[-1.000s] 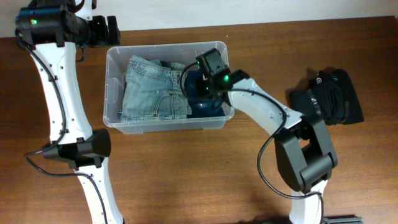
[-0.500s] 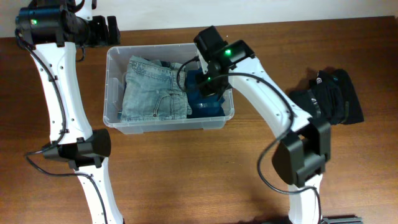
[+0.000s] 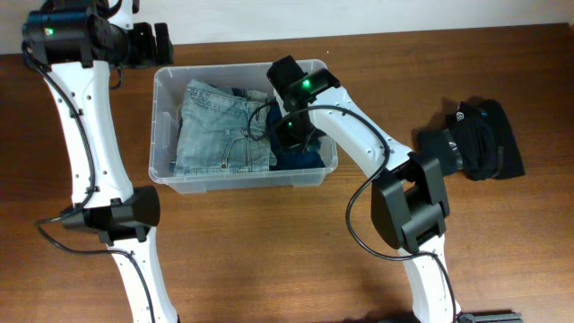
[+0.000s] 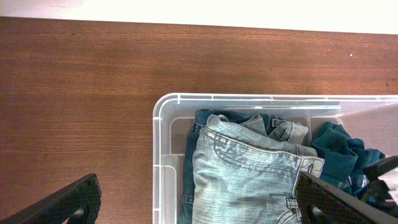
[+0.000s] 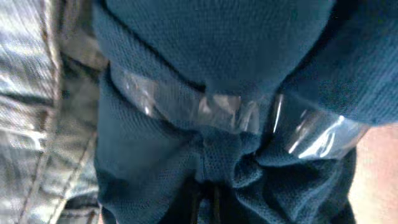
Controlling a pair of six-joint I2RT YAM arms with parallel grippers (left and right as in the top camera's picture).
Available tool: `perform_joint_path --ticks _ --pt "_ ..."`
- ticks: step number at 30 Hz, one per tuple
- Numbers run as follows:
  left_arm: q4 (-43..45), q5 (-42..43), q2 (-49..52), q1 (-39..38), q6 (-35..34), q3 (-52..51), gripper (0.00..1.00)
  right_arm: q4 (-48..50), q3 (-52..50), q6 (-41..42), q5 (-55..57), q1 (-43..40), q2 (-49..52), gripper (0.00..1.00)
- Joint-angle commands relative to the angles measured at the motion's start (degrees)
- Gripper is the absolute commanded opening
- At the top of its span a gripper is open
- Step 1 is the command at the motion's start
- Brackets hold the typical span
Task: Pack container
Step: 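Lower the teal garment into the container's right side and release, then raise the right gripper and move it to the black garment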
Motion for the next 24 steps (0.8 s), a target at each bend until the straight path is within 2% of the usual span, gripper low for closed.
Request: perform_joint_path --ticks 1,10,14,17,20,21,22,24 --pt "-0.07 -0.44 -1.49 0.09 0.70 0.72 0.99 3.52 0.96 -1.84 -0.72 -1.33 3.91 0.04" --pt "-0.07 -0.44 -1.51 0.09 0.70 0.72 0.99 3.54 -0.74 -2.64 -1.77 1.18 10.43 0.04" --pt "-0.07 -0.44 -1.49 0.09 0.70 0.72 0.99 2.91 0.24 -2.60 -1.22 0.96 10.25 0.04" --pt "-0.07 -0.44 -1.49 0.09 0.70 0.72 0.99 -0.35 3.41 -2.60 -1.16 0.09 10.23 0.04" --pt "-0.07 -0.44 -1.51 0.09 0.70 0.72 0.99 -8.07 12.87 -2.60 -1.20 -1.79 10.23 0.04" --pt "-0.07 -0.44 -1.49 0.09 0.70 0.72 0.99 -10.82 16.96 -2.62 -1.20 -2.38 10.23 0.14" --pt "-0.07 -0.44 -1.49 0.09 0.70 0.72 0.99 -13.92 22.03 -2.64 -1.20 -3.02 10.23 0.40" --pt "-0.07 -0.44 -1.49 0.09 0.70 0.72 0.99 -19.34 31.80 -2.64 -1.20 -4.11 10.23 0.58"
